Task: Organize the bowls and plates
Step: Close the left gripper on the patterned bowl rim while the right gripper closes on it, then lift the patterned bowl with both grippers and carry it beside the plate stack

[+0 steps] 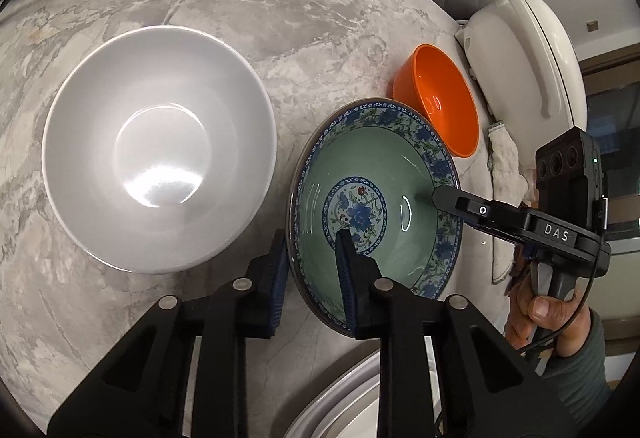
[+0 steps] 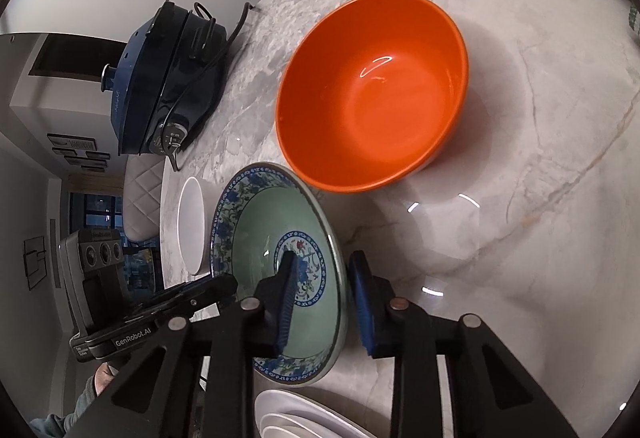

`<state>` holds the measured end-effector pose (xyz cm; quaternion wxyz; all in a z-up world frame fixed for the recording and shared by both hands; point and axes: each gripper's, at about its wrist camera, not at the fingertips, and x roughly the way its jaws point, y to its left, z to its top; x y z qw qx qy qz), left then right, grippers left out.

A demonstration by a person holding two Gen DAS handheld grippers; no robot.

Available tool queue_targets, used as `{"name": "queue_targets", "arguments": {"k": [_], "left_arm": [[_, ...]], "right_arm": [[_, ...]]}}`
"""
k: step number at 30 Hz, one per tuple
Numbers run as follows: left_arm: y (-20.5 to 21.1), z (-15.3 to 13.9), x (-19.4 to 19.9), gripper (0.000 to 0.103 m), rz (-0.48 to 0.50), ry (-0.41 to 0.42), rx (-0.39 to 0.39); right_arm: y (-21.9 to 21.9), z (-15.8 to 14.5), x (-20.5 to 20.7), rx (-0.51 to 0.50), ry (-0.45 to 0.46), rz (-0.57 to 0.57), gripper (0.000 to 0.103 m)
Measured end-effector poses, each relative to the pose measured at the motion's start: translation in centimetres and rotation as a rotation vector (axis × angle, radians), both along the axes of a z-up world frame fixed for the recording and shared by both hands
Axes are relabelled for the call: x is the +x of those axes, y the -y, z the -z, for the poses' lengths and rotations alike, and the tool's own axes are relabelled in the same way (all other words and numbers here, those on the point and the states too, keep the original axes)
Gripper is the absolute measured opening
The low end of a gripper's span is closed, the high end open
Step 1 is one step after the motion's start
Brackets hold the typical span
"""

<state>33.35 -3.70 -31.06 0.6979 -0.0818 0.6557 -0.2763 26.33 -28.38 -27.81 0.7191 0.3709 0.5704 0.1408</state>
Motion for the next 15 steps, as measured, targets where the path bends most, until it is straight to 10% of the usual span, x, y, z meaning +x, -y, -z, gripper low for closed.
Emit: {"name": "queue_targets", "arguments": {"k": [15], "left_arm": [[0.36, 0.49, 0.36, 0.016, 0.006, 0.010, 0.017]], "right_arm": [[0.36, -0.11, -0.59, -0.038, -0.015, 0.011, 0.011]]}}
